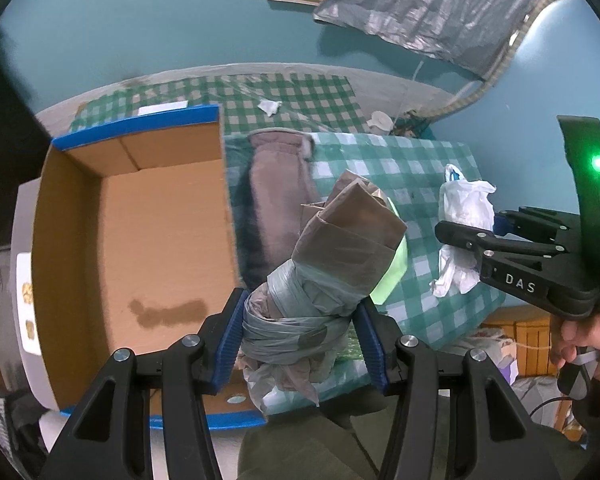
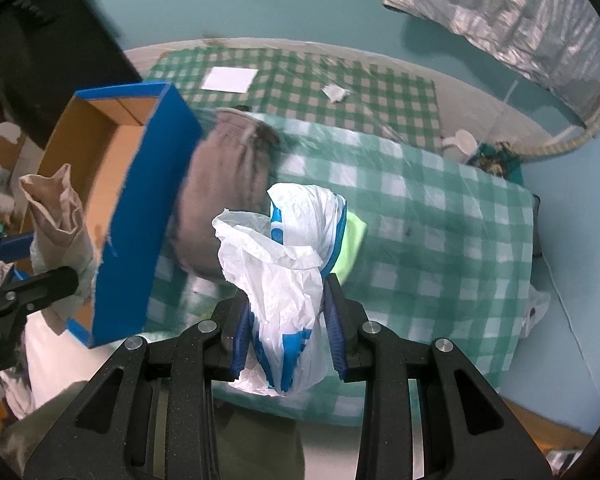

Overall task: Organize soft objects
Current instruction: 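Carry the bundle and bag into the cardboard box and open both grippers, then withdraw both grippers from the box toward the light-green foam sheet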

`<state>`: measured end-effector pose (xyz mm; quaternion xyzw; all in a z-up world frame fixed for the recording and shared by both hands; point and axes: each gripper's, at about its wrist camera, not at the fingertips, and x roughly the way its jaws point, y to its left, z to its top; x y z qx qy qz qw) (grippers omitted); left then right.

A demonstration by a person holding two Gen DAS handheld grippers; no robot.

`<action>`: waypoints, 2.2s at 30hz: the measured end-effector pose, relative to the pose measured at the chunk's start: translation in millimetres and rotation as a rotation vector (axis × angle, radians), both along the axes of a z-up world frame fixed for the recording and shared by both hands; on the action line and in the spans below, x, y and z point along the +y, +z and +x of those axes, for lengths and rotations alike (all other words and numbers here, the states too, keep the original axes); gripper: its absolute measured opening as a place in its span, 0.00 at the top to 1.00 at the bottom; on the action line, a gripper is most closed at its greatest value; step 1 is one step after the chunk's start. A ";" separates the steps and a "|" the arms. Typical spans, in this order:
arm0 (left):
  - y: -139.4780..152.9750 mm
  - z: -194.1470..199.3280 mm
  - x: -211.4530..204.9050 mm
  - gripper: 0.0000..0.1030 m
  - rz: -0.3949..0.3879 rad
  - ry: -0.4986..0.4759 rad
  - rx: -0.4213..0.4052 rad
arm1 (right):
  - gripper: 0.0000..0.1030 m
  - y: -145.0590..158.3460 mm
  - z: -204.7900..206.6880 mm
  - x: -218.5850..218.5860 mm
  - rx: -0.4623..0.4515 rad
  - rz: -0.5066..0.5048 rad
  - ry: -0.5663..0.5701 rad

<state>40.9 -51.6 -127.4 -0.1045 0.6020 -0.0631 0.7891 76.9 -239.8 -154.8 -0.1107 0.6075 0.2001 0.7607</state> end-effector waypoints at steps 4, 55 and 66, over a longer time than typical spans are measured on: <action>-0.1 -4.7 15.5 0.48 -0.001 0.043 0.004 | 0.70 5.3 -0.7 18.9 -0.009 0.010 0.043; -35.2 -43.0 157.8 0.46 0.086 0.350 0.115 | 0.65 -7.2 -22.5 228.2 0.024 0.045 0.401; -34.4 -44.8 159.6 0.33 0.098 0.370 0.125 | 0.37 -4.2 -22.9 224.2 0.000 0.027 0.380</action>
